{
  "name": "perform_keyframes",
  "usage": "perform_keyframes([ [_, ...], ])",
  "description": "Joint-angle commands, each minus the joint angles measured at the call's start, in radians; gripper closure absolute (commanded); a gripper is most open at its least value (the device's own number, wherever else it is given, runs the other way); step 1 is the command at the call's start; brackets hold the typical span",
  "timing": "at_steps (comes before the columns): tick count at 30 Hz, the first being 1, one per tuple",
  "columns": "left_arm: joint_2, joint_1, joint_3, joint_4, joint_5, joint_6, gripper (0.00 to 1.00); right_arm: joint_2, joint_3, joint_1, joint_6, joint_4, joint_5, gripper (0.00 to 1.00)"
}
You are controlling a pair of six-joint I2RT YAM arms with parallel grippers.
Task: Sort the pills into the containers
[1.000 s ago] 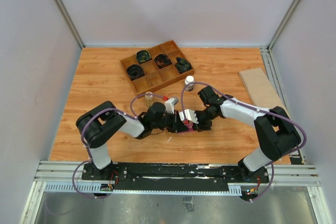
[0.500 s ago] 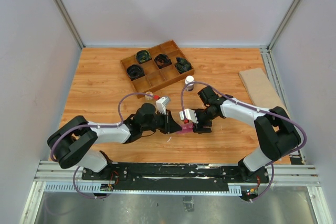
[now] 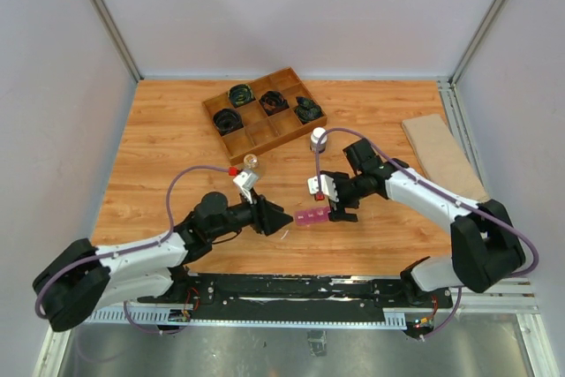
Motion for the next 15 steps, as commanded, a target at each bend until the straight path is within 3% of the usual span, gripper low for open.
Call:
perform_keyframes([
  [1, -0.164, -0.002, -0.073, 0.120, -0.053, 0.065, 0.35, -0.077, 0.024, -0.036, 0.017, -0.051, -0.081, 0.15],
  [4, -0.301, -0.002, -0.136, 0.189, -0.097, 0.105, 0.19, -0.122, 0.031, -0.061, 0.029, -0.066, -0.114, 0.15],
  [7, -0.423, -0.002, -0.135, 0.136, -0.141, 0.157, 0.07, -0.166, 0.041, -0.086, 0.040, -0.092, -0.158, 0.15],
  [15, -0.539, -0.002, -0.007, -0.088, -0.174, 0.242, 0.03, -0.239, 0.140, -0.151, 0.162, -0.163, -0.217, 0.14],
])
